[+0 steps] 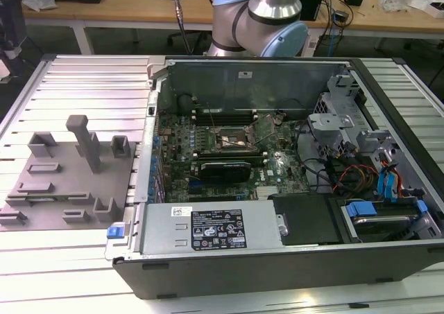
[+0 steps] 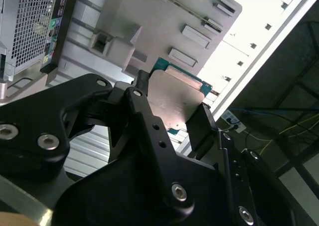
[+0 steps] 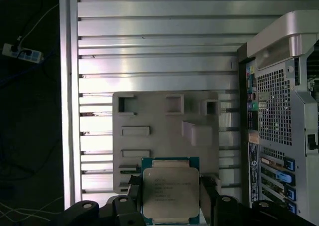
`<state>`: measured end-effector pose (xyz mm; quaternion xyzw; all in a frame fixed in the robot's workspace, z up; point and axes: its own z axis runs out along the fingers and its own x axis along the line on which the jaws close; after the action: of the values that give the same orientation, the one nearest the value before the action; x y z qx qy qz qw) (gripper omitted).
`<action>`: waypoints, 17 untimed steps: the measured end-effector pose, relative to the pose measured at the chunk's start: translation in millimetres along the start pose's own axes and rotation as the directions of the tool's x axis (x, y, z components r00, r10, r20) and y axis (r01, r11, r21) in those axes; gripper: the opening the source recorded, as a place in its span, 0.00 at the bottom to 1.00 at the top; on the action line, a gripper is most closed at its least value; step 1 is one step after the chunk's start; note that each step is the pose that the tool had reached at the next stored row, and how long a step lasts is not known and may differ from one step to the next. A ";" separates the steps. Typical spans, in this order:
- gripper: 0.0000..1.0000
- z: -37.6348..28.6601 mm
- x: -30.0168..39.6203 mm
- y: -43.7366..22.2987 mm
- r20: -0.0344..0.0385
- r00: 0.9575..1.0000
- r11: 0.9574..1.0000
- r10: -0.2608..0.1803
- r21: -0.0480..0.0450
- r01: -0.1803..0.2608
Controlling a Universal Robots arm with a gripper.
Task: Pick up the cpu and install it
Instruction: 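Pick up the cpu and move it towards the insertion slot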
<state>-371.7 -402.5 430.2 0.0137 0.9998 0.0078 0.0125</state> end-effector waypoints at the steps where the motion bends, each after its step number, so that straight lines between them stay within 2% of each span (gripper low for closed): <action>1: 0.55 0.0 -1.3 0.0 0.000 1.000 1.000 0.000 0.000 0.000; 8: 0.55 0.2 -8.8 0.1 0.000 1.000 1.000 0.000 0.000 0.000; 12: 0.55 0.4 -15.3 0.2 0.000 1.000 1.000 0.000 0.000 0.000; 17: 0.55 0.8 -33.5 0.4 0.000 1.000 1.000 0.000 0.000 0.000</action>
<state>-338.2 -402.9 430.2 0.0137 0.9998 0.0079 0.0125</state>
